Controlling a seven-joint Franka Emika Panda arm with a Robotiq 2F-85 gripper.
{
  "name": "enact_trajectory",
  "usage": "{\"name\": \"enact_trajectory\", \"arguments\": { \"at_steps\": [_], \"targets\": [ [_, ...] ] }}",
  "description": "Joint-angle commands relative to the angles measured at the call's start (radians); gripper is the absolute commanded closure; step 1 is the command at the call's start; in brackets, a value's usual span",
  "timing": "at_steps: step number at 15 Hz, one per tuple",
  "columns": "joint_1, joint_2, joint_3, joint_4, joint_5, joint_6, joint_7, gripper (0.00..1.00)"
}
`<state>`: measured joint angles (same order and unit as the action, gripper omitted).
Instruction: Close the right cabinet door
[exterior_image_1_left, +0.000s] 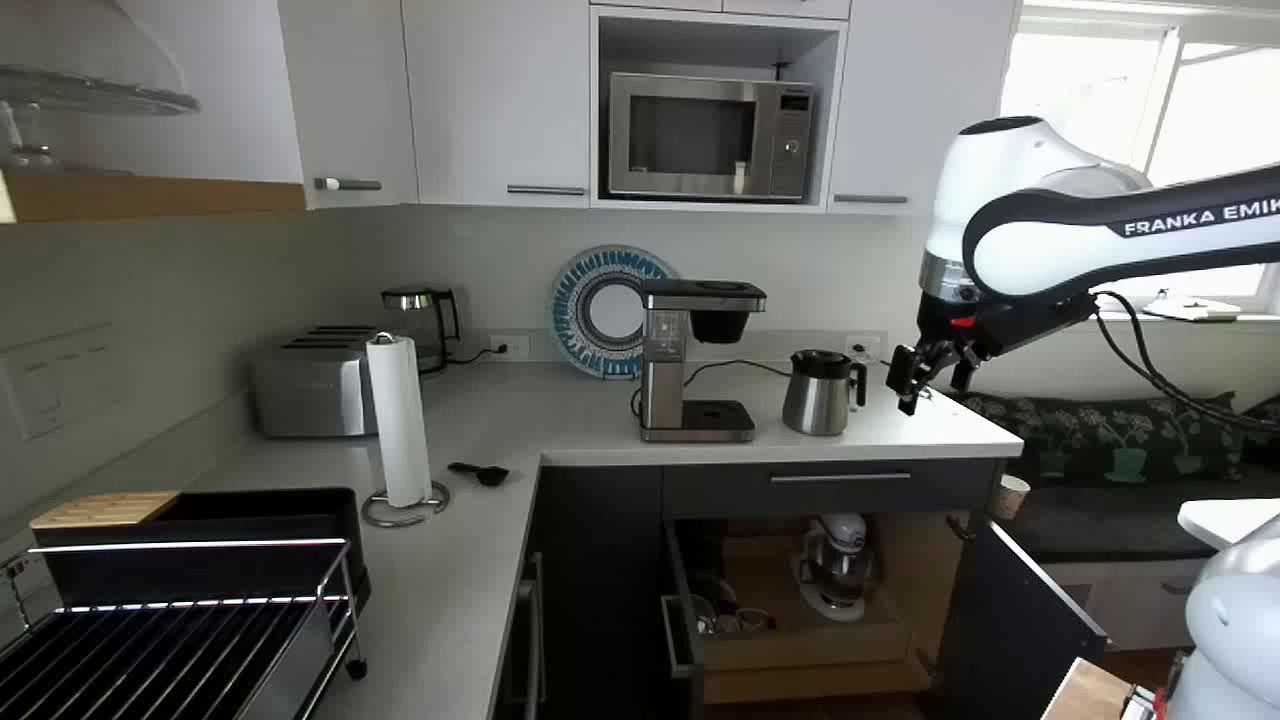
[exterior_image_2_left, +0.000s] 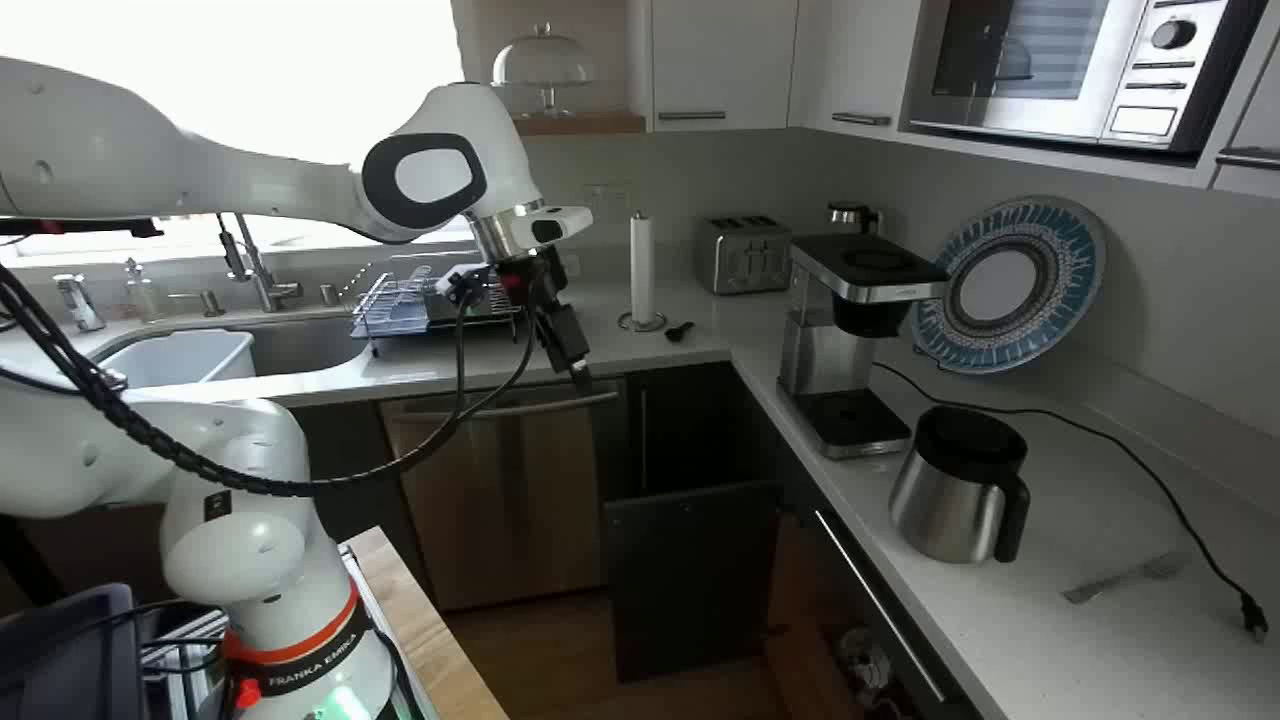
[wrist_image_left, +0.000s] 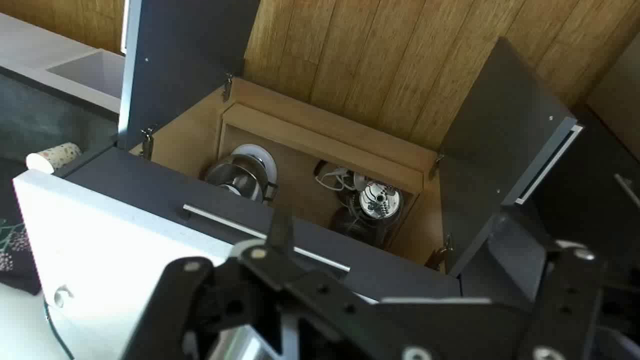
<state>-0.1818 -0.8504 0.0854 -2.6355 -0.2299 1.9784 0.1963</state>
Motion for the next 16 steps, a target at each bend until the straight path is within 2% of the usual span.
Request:
{"name": "enact_trajectory", "arguments": {
  "at_steps": [1,11,13,16],
  "targets": [
    [0.016,0.002,-0.012,0.003,-0.011,-0.006,0.009,0.00],
    [0.016,0.002,-0.012,0.003,-0.011,-0.006,0.009,0.00],
    [-0.014,0.047,-0.048,0.010,-0.010,0.021,0.017,0.00],
    [-0.090,0.118,-0.158,0.002,-0.020,0.075,0.010,0.00]
  ]
}}
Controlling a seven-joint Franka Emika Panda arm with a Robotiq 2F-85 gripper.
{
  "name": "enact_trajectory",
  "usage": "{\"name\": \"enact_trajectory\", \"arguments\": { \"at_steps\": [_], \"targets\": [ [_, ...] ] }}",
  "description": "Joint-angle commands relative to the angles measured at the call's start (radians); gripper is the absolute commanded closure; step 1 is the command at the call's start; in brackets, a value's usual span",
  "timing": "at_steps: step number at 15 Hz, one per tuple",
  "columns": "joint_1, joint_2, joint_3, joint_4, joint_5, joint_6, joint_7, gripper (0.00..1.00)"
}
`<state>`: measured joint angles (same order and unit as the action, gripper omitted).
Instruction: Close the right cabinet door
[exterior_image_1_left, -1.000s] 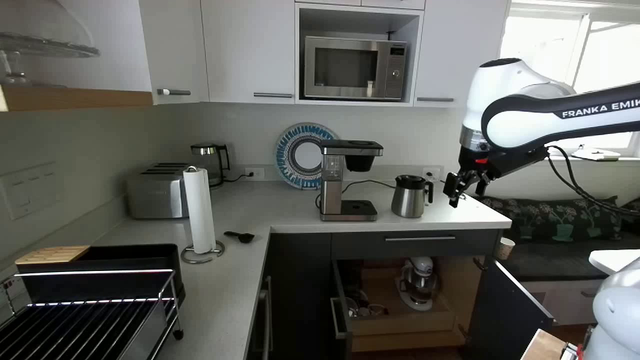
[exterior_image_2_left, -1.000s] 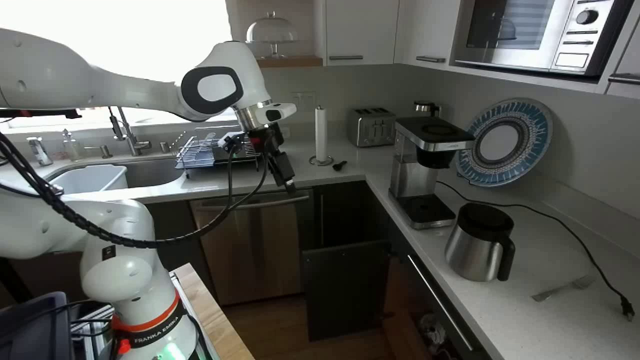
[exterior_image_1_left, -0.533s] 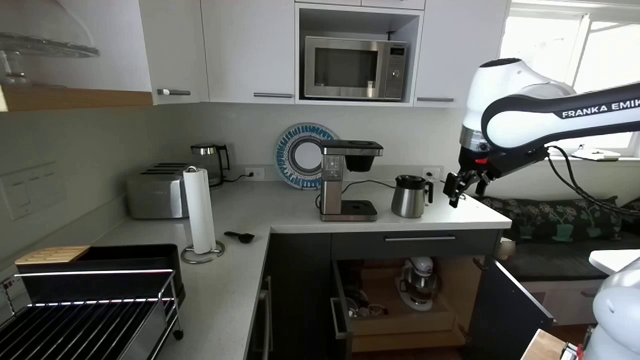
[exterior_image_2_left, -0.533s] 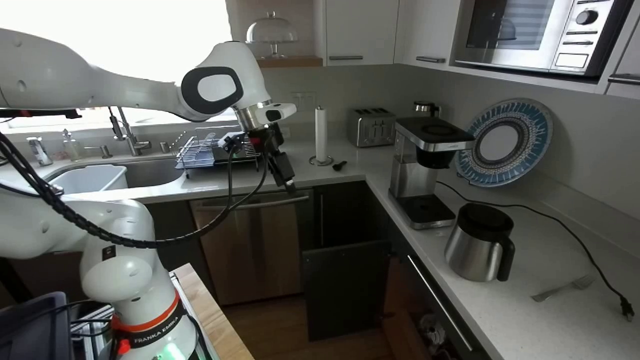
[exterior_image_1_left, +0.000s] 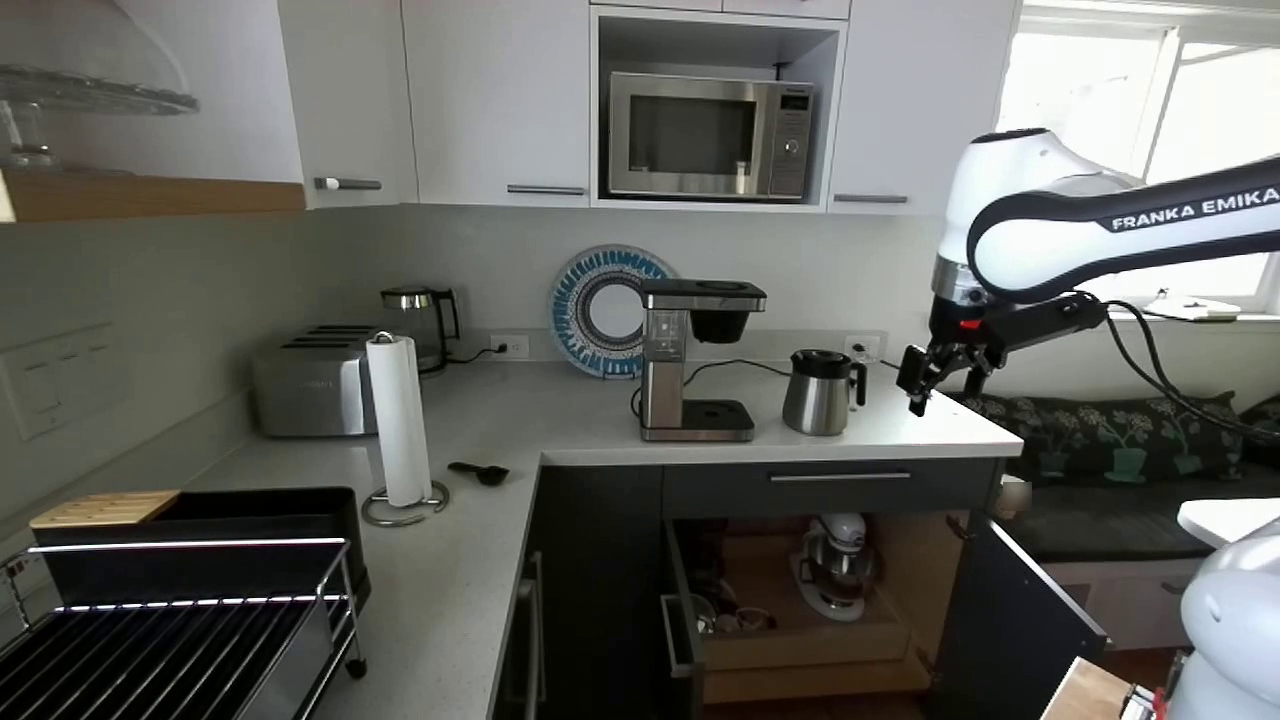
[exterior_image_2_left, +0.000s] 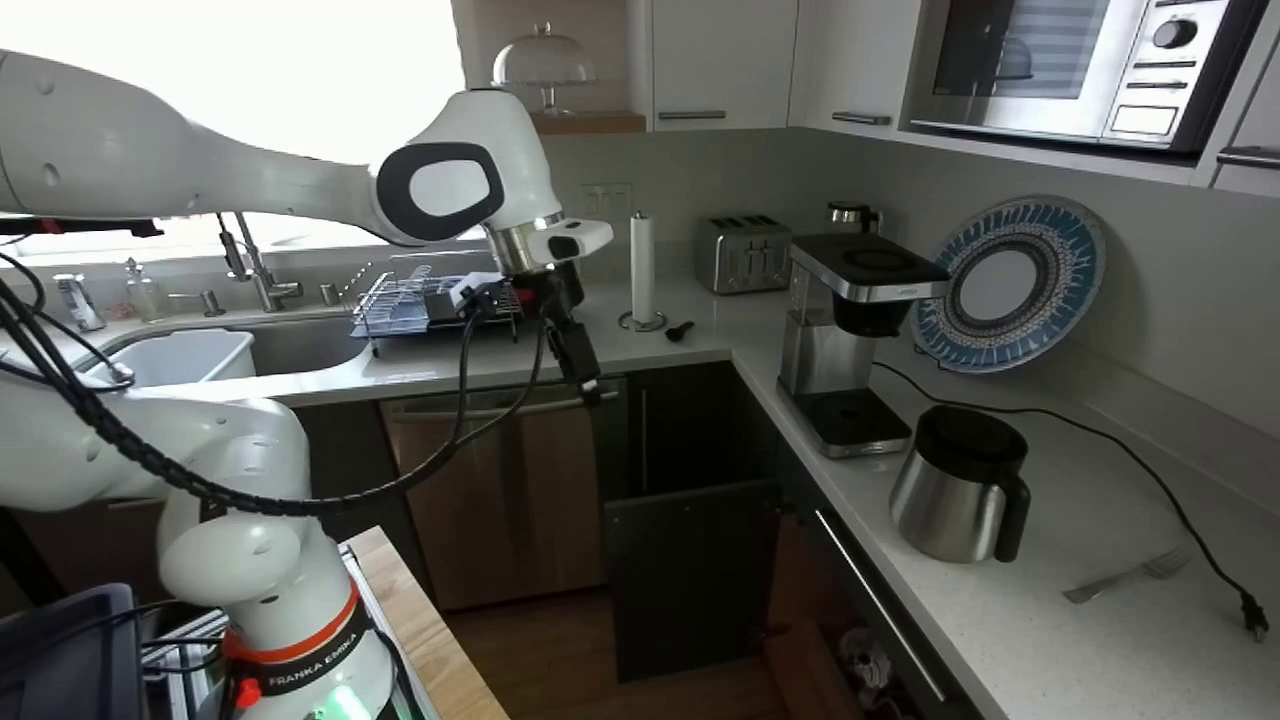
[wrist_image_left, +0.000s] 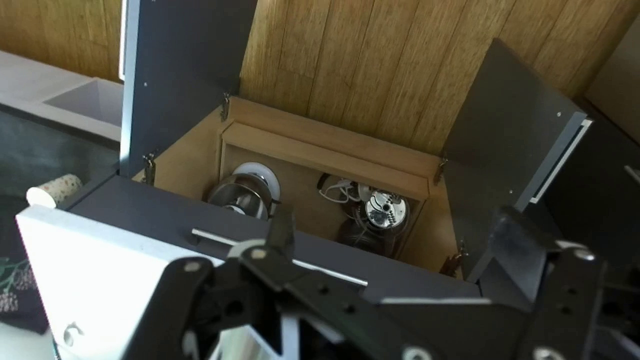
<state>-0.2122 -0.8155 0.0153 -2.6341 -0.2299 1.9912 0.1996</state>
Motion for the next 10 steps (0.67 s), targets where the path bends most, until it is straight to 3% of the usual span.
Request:
{"name": "enact_trajectory", "arguments": {
  "at_steps": [1,6,10],
  "targets": [
    [-0.086,0.108,-0.122,-0.006,-0.023,0.102,0.008,0.00],
    [-0.219,0.317,-0.258,-0.006,-0.023,0.390,0.012,0.00],
    [-0.314,0.571,-0.310,0.061,-0.023,0.630,0.051,0.00]
  ]
}}
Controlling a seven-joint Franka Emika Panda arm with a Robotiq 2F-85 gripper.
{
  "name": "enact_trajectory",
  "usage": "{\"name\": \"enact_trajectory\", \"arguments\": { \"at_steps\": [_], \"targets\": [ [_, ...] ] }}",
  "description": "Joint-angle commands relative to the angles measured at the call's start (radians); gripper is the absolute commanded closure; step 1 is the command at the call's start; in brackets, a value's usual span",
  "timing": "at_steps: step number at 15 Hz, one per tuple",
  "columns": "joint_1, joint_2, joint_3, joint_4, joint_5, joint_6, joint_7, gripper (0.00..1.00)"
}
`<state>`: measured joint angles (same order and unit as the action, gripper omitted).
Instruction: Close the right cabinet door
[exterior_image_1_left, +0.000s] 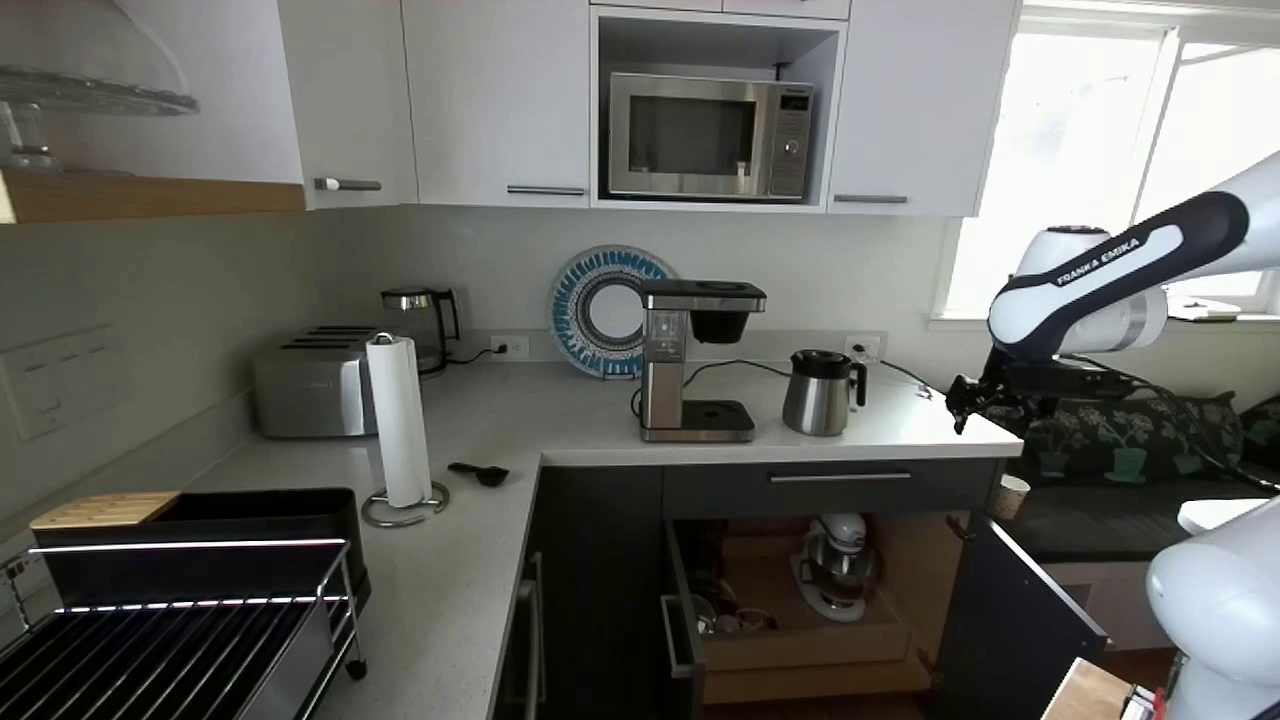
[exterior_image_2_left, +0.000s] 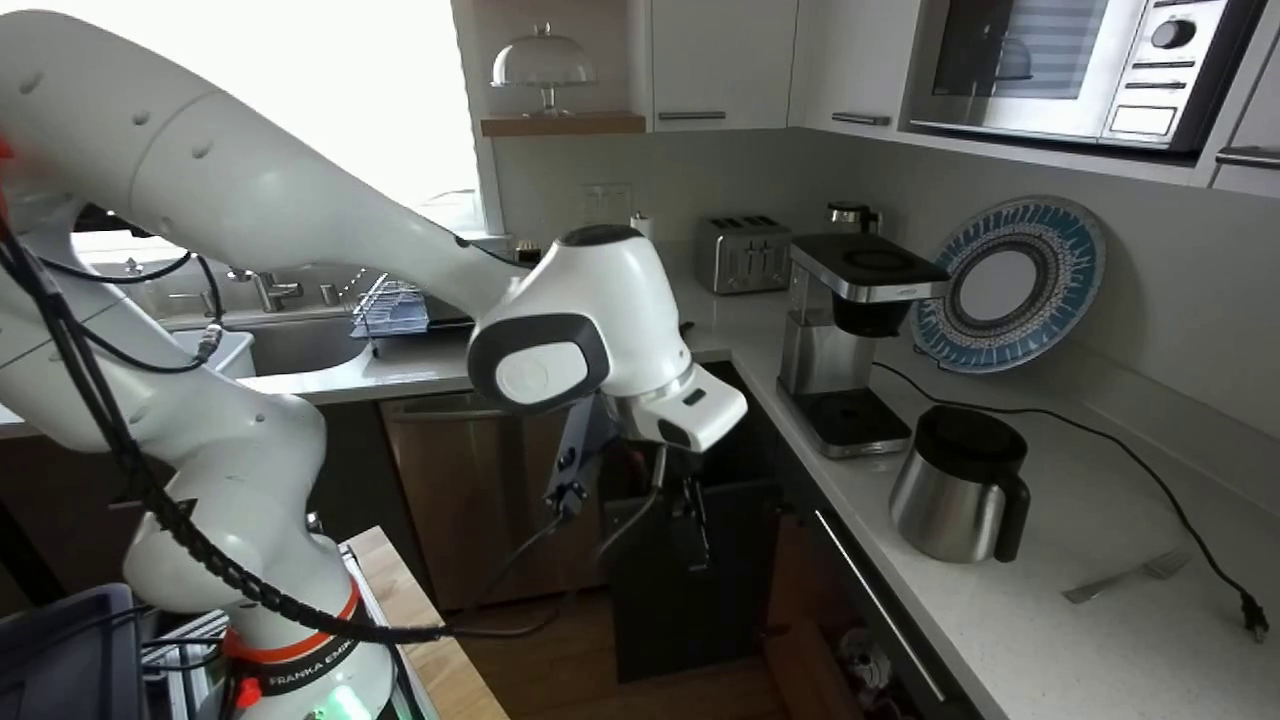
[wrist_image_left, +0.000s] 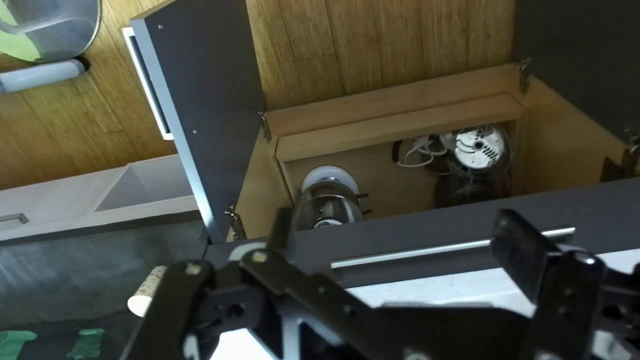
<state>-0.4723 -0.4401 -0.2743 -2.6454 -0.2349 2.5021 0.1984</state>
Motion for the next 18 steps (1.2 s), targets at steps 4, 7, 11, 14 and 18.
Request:
{"name": "enact_trajectory", "arguments": {
  "at_steps": [4,7,11,14,18],
  "targets": [
    [-0.093,0.438,-0.068,0.205,0.025,0.190,0.147,0.00],
    [-0.080,0.586,-0.126,0.317,0.030,0.179,0.259,0.00],
    [-0.045,0.722,-0.220,0.408,0.076,0.161,0.384,0.00],
    [-0.017,0.715,-0.256,0.389,0.096,0.165,0.340,0.00],
    [-0.011,0.742,-0.265,0.409,0.106,0.161,0.353,0.00]
  ]
}}
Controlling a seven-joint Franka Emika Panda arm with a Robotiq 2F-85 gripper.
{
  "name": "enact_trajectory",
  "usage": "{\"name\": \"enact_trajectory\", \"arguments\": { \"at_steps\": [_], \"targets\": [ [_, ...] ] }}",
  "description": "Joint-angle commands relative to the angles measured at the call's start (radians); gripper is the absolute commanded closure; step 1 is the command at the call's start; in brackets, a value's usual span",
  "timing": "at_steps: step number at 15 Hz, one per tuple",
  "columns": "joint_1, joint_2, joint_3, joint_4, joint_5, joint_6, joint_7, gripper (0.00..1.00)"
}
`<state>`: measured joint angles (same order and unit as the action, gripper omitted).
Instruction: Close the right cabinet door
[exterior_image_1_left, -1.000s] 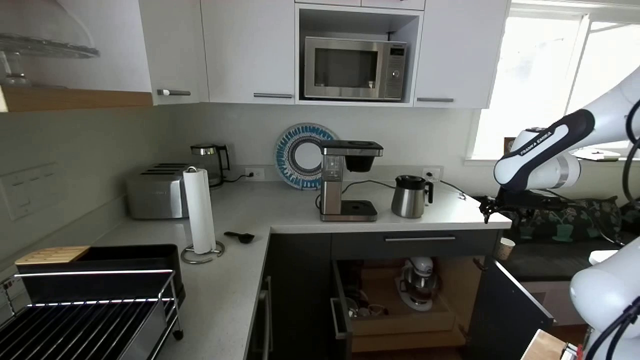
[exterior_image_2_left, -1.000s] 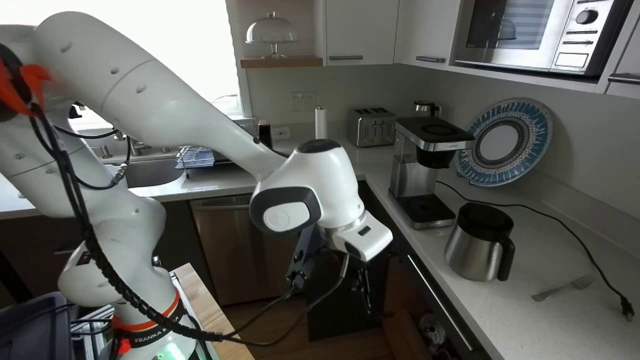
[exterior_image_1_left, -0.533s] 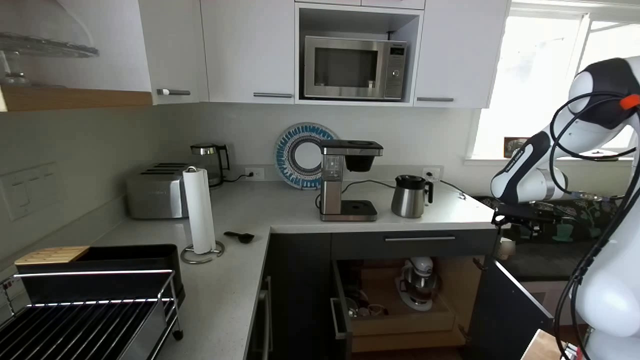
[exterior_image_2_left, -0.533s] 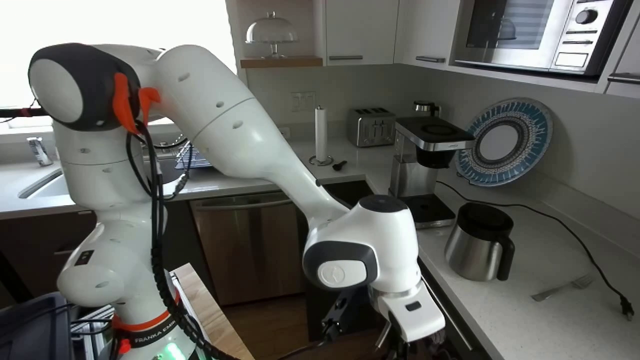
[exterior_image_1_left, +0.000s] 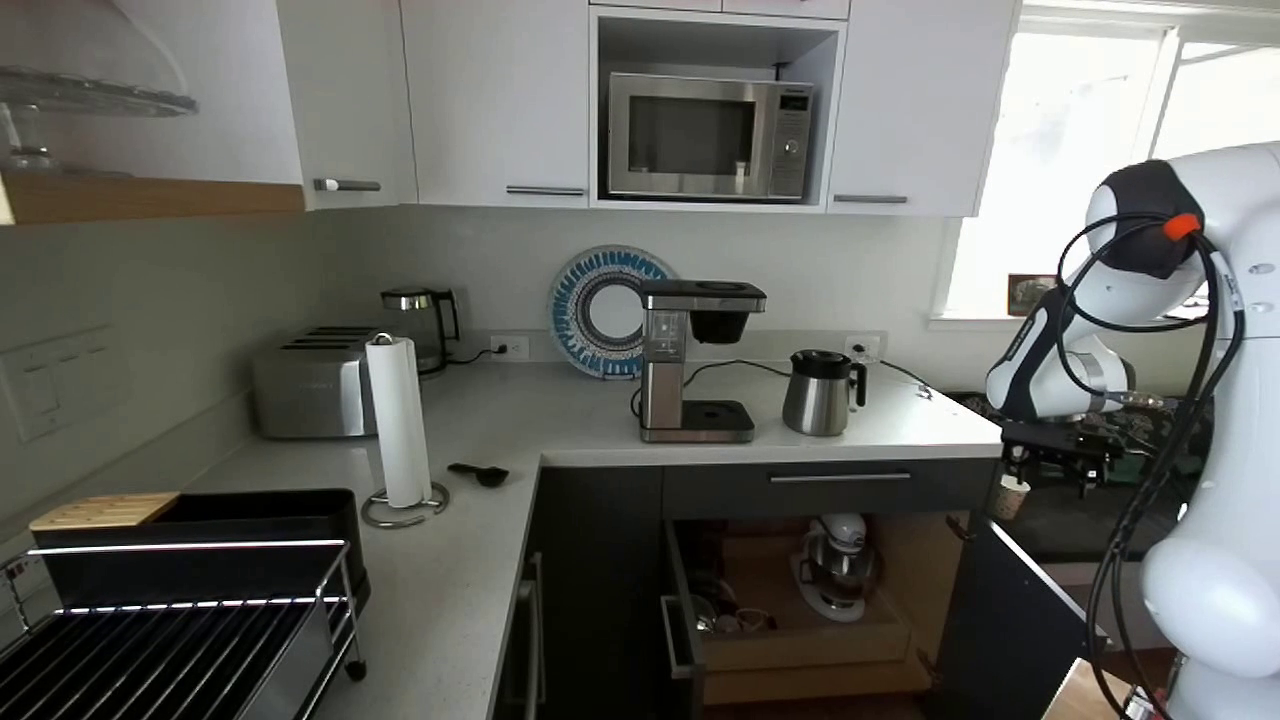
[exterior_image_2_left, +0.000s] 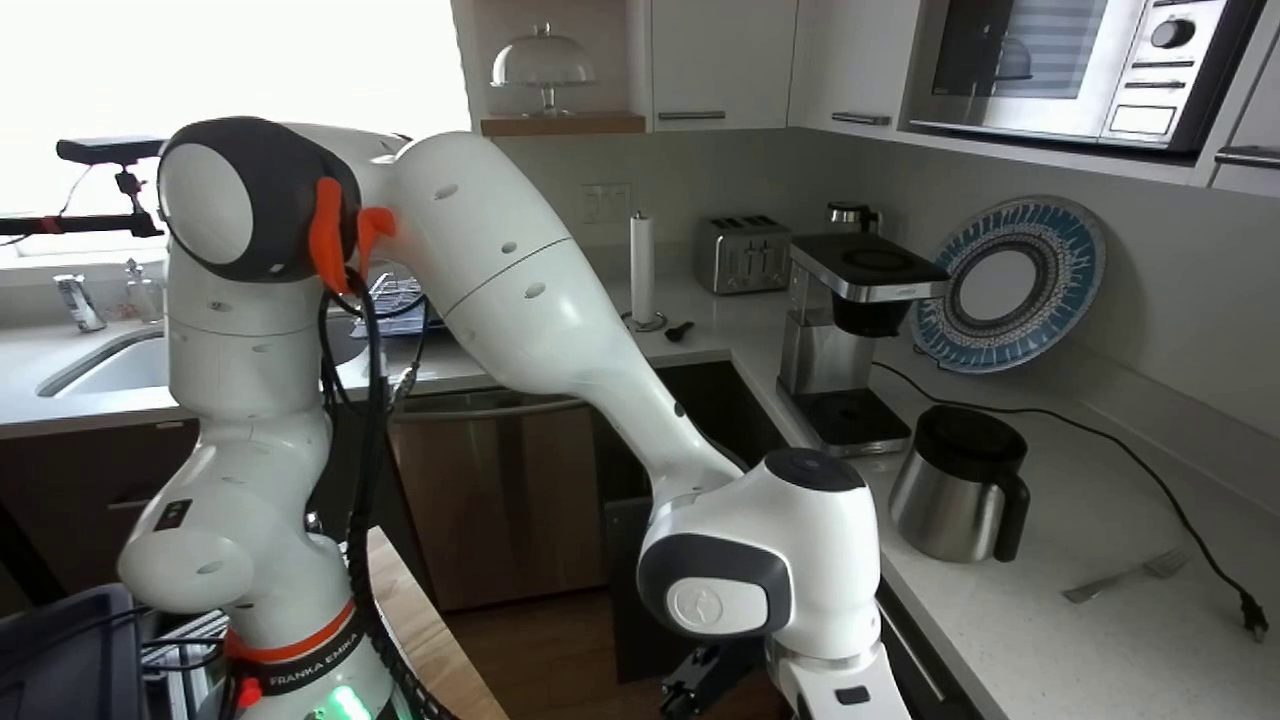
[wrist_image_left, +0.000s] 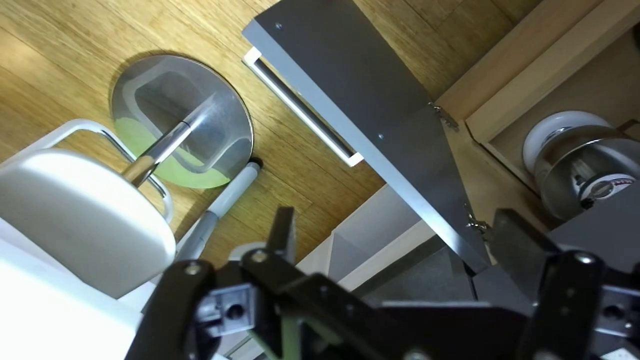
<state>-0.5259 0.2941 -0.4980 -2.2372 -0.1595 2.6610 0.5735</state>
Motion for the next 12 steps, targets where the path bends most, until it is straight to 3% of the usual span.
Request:
{"name": "enact_trajectory", "arguments": {
  "at_steps": [1,5,12],
  "targets": [
    [0.044,0.008,-0.042,0.002,0.031,0.001,-0.021,0.00],
    [0.044,0.076,-0.066,0.034,0.063,0.020,0.013,0.00],
    [-0.019,0.306,-0.097,0.166,0.286,-0.021,0.062,0.00]
  ]
}}
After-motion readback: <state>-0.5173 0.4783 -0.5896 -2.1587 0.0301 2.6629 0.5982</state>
